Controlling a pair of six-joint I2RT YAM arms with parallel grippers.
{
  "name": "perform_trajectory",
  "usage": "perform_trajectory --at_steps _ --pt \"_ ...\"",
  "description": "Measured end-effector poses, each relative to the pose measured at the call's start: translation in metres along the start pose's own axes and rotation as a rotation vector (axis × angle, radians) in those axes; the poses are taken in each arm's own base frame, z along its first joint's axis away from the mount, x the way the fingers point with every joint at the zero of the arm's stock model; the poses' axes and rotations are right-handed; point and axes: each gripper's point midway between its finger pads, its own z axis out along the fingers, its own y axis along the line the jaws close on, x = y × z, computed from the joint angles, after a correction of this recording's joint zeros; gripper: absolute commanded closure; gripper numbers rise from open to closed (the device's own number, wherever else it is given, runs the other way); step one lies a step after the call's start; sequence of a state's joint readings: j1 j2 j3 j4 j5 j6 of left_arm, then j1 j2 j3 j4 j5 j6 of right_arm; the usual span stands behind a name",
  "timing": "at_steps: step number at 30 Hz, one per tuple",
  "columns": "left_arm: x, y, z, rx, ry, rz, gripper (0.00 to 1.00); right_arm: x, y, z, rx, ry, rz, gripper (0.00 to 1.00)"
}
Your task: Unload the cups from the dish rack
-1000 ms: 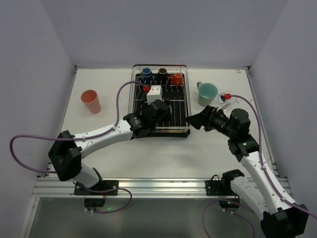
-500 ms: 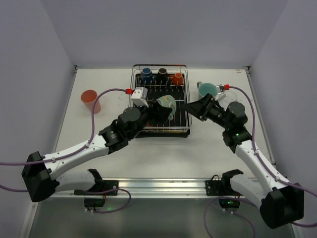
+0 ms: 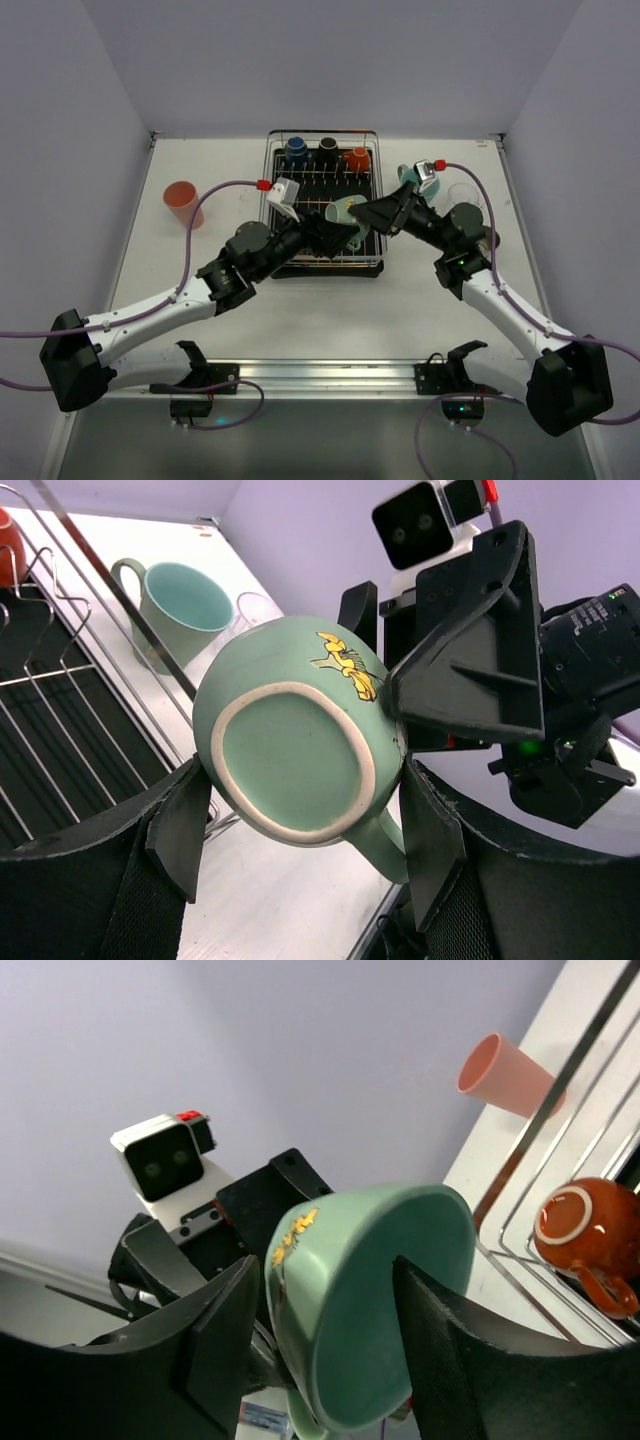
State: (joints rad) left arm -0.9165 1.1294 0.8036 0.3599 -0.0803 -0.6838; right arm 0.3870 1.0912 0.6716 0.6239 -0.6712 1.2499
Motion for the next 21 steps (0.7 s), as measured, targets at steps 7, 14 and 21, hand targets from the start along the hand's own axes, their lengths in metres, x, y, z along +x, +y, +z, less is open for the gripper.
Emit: perform_trajectory --at_steps 7,14,21 --pt "0.004 -0.008 -0.002 0.052 0.014 -0.005 0.58 -0.007 0.024 0.0 -0.097 -0.03 -0.005 0.98" --pt "0.003 -0.005 -0.008 0.032 0.031 0.031 0.0 -0.006 0.021 -0.001 -0.066 -0.042 -0.014 1.0" --pt "-0.038 0.0 -0.022 -0.128 0.046 0.168 0.0 -0.03 0.019 -0.014 0.176 -0.112 -0.209 1.0"
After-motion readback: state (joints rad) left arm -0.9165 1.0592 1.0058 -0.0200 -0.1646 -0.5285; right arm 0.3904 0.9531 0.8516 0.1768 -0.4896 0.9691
